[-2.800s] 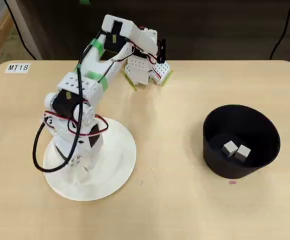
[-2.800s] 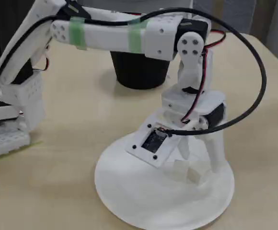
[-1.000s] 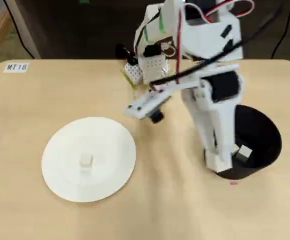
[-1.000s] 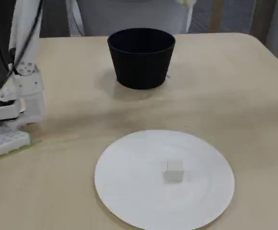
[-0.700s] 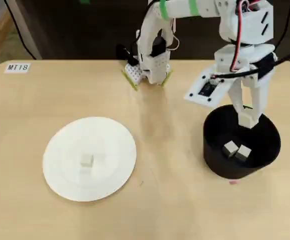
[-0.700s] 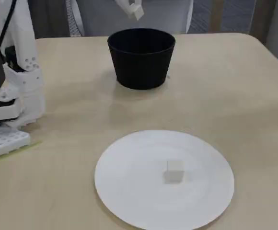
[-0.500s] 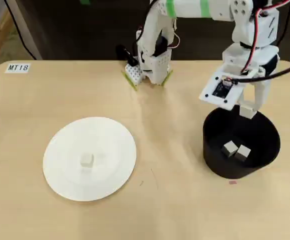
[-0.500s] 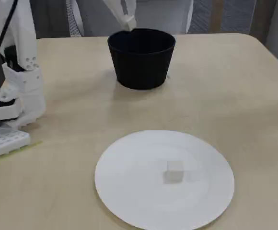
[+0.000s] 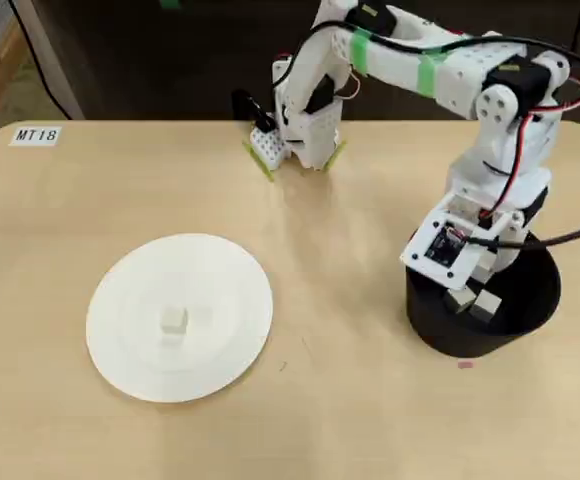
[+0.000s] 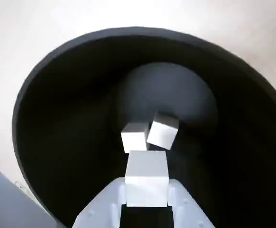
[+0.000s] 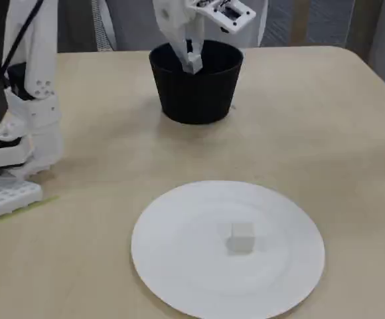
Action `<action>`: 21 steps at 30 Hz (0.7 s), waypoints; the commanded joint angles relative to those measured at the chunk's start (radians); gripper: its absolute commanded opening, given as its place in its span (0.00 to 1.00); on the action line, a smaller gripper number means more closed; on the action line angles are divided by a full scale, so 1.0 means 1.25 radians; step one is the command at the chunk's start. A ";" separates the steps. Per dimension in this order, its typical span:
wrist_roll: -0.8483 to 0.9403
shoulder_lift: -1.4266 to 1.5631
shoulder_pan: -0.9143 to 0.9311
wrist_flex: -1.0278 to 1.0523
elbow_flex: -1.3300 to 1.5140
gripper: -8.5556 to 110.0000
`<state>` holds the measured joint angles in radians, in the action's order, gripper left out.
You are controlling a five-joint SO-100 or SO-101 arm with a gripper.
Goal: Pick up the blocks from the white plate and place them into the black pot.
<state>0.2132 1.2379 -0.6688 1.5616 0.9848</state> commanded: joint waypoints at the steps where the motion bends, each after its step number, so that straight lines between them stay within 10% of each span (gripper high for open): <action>1: 0.002 0.017 0.015 -0.010 -0.011 0.05; 6: 0.048 0.075 0.009 -0.011 -0.004 0.32; 10: 0.033 0.101 0.015 -0.011 -0.009 0.34; 15: -0.039 0.164 0.059 0.004 -0.002 0.05; 21: -0.056 0.405 0.226 0.011 0.126 0.05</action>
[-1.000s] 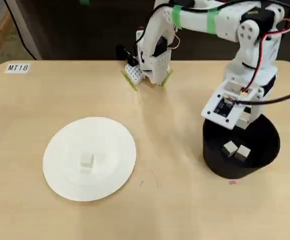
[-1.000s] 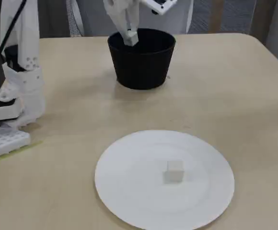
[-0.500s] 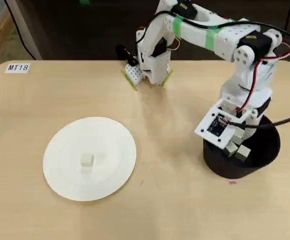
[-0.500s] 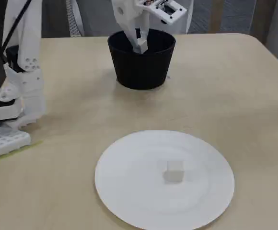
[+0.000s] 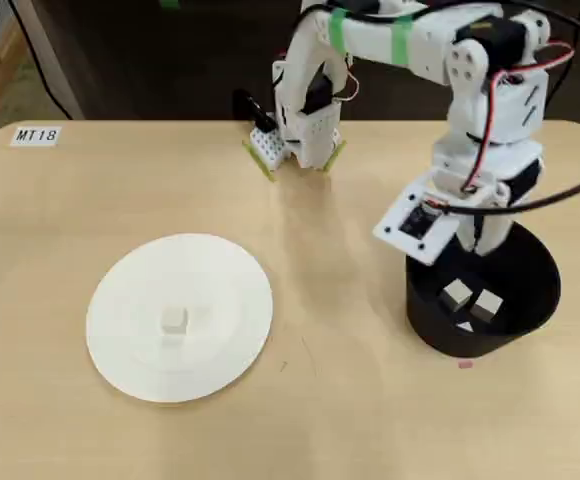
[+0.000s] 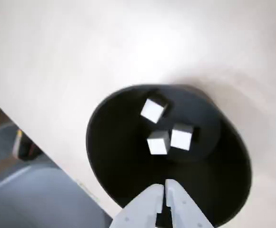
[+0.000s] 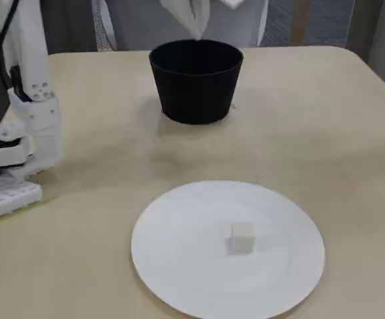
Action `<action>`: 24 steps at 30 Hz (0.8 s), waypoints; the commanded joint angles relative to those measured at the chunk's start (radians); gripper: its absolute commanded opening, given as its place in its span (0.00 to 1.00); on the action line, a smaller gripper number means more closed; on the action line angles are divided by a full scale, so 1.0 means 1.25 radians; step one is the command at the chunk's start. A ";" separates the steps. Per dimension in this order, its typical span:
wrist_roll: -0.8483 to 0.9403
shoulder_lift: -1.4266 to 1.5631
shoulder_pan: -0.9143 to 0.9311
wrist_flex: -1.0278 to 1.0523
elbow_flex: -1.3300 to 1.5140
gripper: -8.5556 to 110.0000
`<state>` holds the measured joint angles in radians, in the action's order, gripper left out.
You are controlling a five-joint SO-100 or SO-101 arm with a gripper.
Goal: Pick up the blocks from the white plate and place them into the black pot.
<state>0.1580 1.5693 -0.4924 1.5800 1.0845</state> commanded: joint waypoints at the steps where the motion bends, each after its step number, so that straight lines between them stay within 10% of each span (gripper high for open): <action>1: -0.016 0.193 0.133 -0.005 0.090 0.05; 8: -0.023 0.674 0.438 -0.380 0.686 0.05; 24: 0.229 0.223 0.644 -0.306 0.515 0.05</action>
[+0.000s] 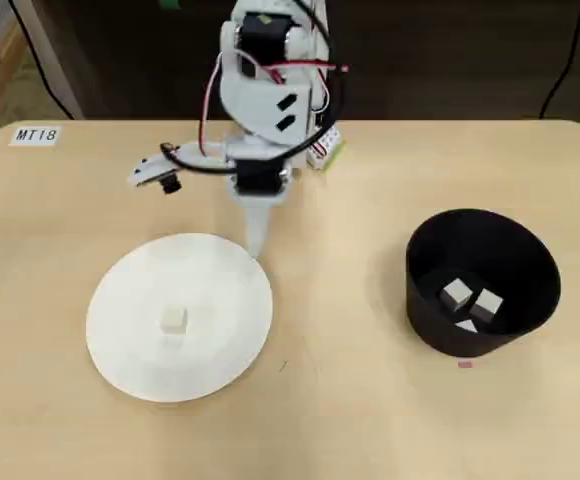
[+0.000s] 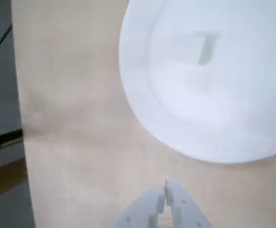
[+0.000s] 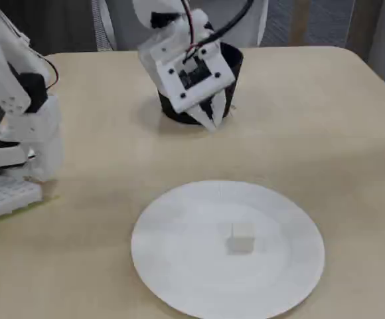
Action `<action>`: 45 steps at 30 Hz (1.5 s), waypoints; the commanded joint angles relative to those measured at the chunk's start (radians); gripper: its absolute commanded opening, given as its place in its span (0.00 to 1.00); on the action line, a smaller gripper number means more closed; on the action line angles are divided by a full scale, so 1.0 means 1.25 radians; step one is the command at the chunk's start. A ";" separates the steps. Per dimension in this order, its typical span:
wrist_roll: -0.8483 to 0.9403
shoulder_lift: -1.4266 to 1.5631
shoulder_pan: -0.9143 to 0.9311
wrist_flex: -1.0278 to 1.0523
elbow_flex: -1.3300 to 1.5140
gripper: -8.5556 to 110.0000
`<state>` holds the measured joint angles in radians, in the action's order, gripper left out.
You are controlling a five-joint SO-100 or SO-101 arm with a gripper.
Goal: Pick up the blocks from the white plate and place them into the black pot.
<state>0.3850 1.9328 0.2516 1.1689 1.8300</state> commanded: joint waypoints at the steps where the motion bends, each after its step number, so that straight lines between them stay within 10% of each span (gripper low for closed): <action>1: 0.067 -0.093 0.066 0.031 -0.098 0.05; 18: 0.147 -0.347 0.162 0.043 -0.288 0.05; 28: 0.071 -0.393 0.168 0.042 -0.302 0.35; 45: 0.058 -0.574 0.164 0.069 -0.404 0.34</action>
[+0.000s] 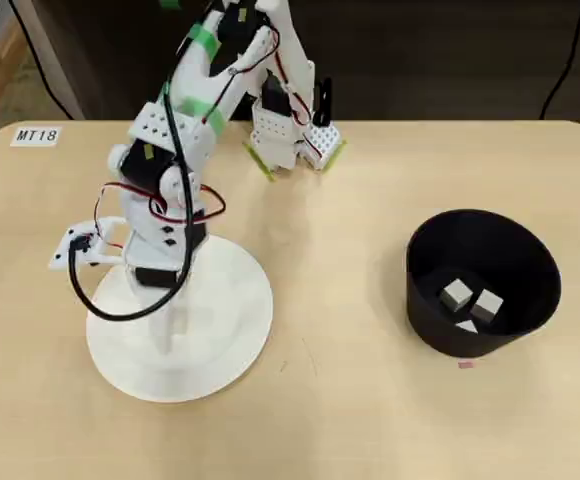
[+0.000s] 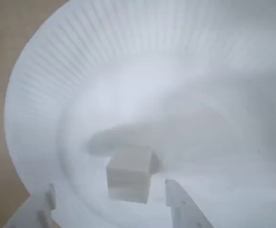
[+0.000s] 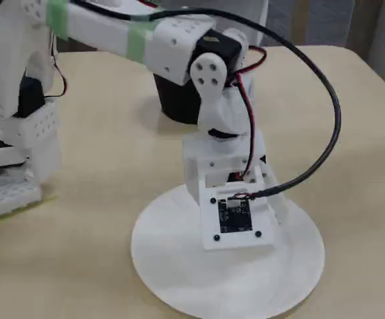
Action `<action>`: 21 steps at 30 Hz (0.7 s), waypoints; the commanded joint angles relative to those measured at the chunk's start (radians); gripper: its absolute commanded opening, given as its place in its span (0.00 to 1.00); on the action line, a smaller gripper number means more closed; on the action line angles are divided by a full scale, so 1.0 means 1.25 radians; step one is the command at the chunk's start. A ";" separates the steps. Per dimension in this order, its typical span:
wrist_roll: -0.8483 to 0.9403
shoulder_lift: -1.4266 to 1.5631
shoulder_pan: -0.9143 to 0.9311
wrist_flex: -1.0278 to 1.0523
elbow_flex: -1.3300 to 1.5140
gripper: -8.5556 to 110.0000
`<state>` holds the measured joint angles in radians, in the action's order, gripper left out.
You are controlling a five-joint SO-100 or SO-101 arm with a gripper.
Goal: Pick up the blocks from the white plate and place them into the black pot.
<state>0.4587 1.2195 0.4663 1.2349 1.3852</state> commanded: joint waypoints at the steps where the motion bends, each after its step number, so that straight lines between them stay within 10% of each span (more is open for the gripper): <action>1: 0.000 -0.015 -0.005 0.023 -0.055 0.34; 12: 0.002 -0.074 0.009 0.022 -0.092 0.29; 21: -0.015 -0.083 0.011 0.031 -0.147 0.05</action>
<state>0.4449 1.1075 0.4679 1.2640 1.2548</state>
